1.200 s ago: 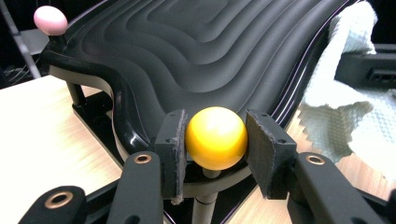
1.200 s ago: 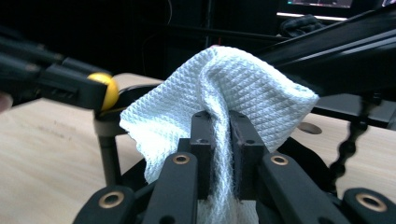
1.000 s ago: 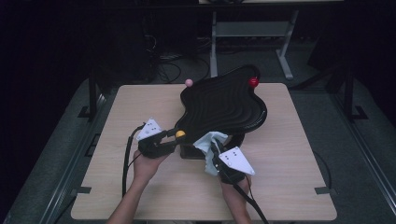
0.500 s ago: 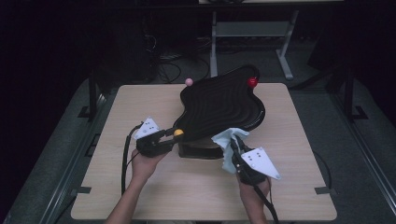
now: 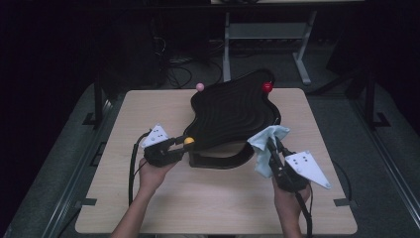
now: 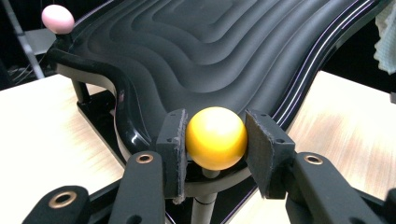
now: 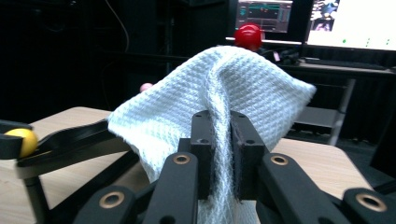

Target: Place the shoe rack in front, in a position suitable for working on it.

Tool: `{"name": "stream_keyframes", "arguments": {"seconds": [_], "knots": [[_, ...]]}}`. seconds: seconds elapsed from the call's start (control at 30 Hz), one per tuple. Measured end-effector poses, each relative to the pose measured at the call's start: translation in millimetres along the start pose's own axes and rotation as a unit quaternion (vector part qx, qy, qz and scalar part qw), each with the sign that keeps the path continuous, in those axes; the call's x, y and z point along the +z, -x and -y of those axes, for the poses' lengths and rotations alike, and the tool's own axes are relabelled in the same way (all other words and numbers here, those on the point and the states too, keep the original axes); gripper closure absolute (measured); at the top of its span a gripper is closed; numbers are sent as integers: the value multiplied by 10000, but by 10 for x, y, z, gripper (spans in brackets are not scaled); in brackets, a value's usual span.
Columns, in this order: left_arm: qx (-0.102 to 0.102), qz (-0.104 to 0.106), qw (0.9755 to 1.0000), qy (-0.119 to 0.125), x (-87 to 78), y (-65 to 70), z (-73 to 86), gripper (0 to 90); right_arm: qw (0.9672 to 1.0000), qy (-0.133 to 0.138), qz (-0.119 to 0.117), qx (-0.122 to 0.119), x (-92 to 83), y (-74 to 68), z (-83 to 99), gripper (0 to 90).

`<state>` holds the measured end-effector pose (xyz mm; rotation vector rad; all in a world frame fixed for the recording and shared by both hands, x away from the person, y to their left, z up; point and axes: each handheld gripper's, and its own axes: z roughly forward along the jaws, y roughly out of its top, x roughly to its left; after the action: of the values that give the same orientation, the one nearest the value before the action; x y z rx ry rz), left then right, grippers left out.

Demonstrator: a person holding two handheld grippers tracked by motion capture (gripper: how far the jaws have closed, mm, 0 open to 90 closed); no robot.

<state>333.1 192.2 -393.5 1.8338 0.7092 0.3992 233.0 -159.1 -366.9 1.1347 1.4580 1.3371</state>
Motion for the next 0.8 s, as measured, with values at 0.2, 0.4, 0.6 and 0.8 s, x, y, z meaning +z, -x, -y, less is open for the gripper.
{"name": "stream_keyframes", "arguments": {"seconds": [0.2,0.4,0.6,0.8], "knots": [[-4,-47,10000,-6,-7,6,-4,595,9989,-160,-416,-139,81,-270,145,812],[-19,-129,9999,86,-16,37,-22,540,9952,-508,-821,-169,267,-516,351,811],[-29,-187,9998,-41,17,55,-17,557,9900,-944,-1043,-66,476,-573,577,810],[37,-103,9999,-73,18,54,-11,602,9847,-1294,-1166,-18,562,-581,721,809]]}}
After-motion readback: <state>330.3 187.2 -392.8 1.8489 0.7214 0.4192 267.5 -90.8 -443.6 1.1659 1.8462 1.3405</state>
